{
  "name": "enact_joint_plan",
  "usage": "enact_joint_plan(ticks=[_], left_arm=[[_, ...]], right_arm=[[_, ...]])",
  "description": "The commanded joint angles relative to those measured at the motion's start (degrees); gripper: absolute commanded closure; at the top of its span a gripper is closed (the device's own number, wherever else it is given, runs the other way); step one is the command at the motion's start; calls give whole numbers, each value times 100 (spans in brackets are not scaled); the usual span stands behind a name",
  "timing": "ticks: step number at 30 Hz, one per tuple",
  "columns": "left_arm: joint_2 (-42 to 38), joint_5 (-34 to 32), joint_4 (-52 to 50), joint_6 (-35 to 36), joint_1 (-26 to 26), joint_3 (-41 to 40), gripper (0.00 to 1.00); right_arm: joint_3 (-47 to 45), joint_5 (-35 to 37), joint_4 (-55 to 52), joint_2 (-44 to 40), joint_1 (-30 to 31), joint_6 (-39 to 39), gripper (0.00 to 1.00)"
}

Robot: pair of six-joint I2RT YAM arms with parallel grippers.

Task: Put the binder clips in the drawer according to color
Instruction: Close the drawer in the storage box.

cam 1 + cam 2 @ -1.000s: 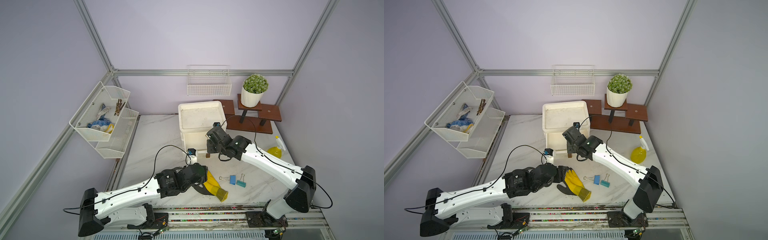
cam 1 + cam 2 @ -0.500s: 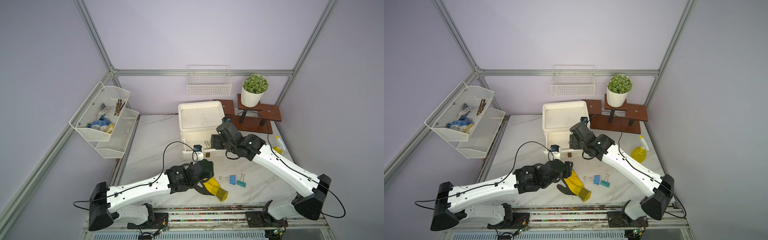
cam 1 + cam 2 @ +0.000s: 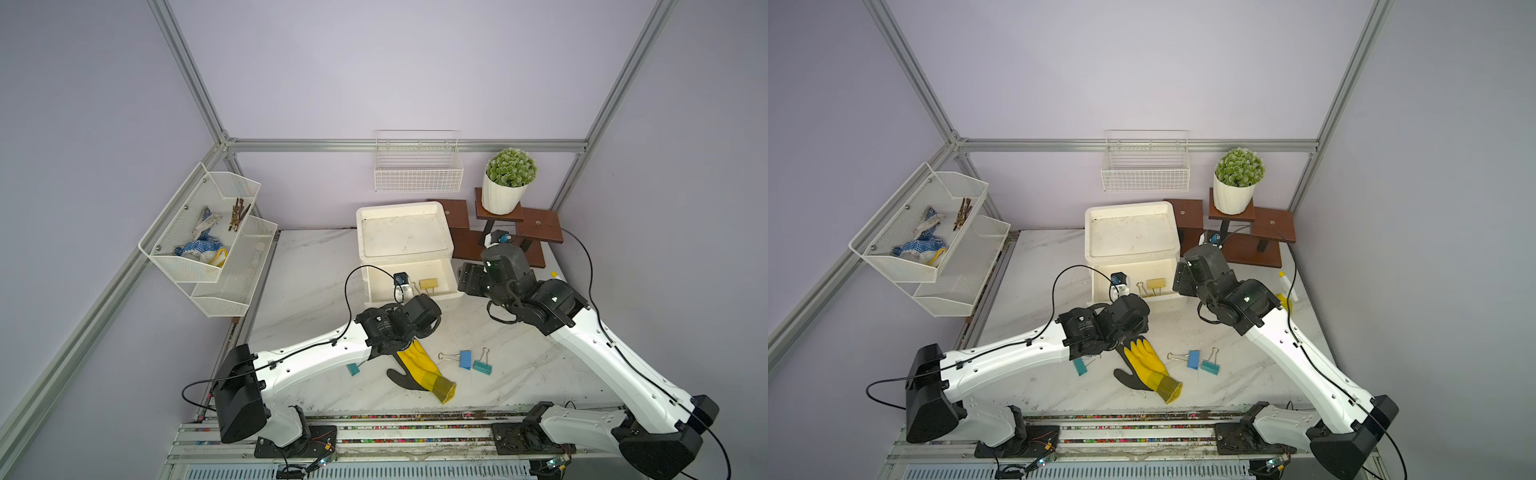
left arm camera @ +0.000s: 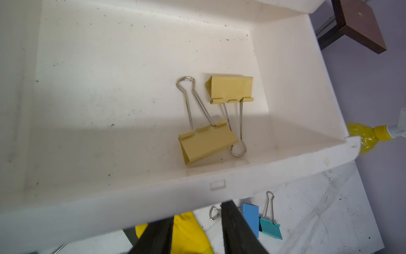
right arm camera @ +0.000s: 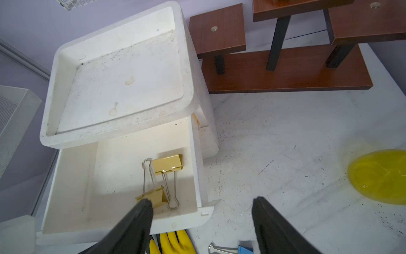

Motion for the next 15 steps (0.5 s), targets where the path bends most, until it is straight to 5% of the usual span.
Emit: enact_joint_plan(ticks=[1,15], left_arm=[[76,-124,-57,289,171,327,60],[373,-265,266,1005,585,847,61]], right_arm=[[-46,5,-31,-65,-24,14,23],[-674,33,232,-458,-32,169,25]])
